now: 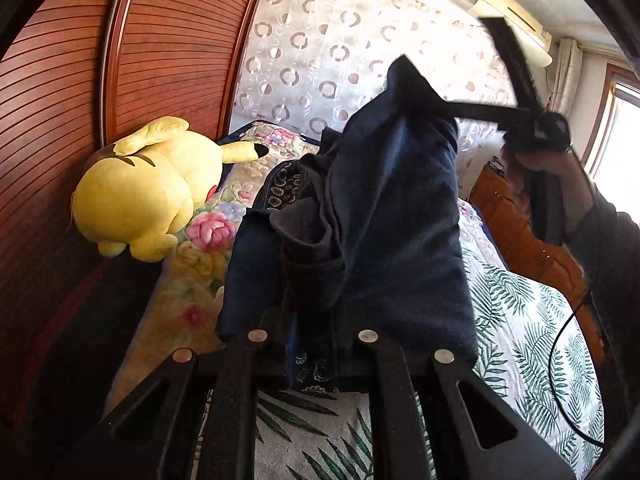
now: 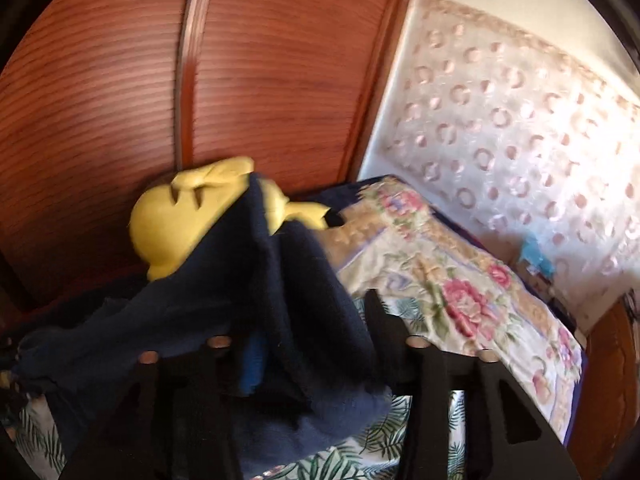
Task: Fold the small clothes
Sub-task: 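Lower the shirt onto the dotted pillow beside the yellow plush and open both tools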
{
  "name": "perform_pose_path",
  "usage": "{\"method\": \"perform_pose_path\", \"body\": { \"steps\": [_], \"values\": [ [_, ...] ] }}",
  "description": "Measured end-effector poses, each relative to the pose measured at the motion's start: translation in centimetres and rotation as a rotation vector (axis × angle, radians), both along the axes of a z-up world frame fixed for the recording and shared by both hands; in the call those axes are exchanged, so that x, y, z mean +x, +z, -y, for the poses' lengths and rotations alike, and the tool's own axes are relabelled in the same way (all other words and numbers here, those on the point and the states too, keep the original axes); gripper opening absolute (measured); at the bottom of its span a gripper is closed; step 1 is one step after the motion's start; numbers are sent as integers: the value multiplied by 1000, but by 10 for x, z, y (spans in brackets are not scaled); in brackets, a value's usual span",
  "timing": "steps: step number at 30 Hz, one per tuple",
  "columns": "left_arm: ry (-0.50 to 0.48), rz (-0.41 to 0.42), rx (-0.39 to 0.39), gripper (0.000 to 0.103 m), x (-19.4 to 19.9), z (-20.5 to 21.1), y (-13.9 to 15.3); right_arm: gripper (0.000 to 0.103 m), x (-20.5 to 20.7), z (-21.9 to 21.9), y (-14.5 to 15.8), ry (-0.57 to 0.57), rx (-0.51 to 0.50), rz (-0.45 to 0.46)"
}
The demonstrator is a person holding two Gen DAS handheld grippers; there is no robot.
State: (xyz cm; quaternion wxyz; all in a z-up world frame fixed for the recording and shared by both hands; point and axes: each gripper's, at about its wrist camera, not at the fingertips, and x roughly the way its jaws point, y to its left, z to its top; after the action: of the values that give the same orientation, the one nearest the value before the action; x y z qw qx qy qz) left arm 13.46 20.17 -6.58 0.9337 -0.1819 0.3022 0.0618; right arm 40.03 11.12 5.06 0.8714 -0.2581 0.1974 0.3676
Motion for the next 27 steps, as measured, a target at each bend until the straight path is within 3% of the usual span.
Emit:
{"method": "perform_pose_path", "body": {
  "steps": [6,10,12,14,16,19,21,22,27],
  "values": [
    [13,-10,-19,13,-3,-1,-5,58,-14,-2,18,35,65,-7],
    [19,-23,6,18,-2,1,-3,58,-23,15,0,101,53,-96],
    [19,-24,10,22,-3,1,-2,58,-16,50,-7,109,48,-146],
    [23,-26,19,33,-5,1,-1,58,-8,55,-21,120,36,-216],
    [23,-23,31,42,-7,1,1,58,3,55,-33,89,11,-230],
    [13,-21,49,44,-12,4,8,58,20,49,-46,37,-11,-248],
    [3,-28,66,66,-13,8,12,58,25,48,-44,25,11,-249],
    [-2,-23,70,86,-15,10,14,58,24,51,-42,20,22,-251],
    [-45,-5,117,87,-22,30,27,58,-13,61,-37,-2,70,-232]
  ]
}}
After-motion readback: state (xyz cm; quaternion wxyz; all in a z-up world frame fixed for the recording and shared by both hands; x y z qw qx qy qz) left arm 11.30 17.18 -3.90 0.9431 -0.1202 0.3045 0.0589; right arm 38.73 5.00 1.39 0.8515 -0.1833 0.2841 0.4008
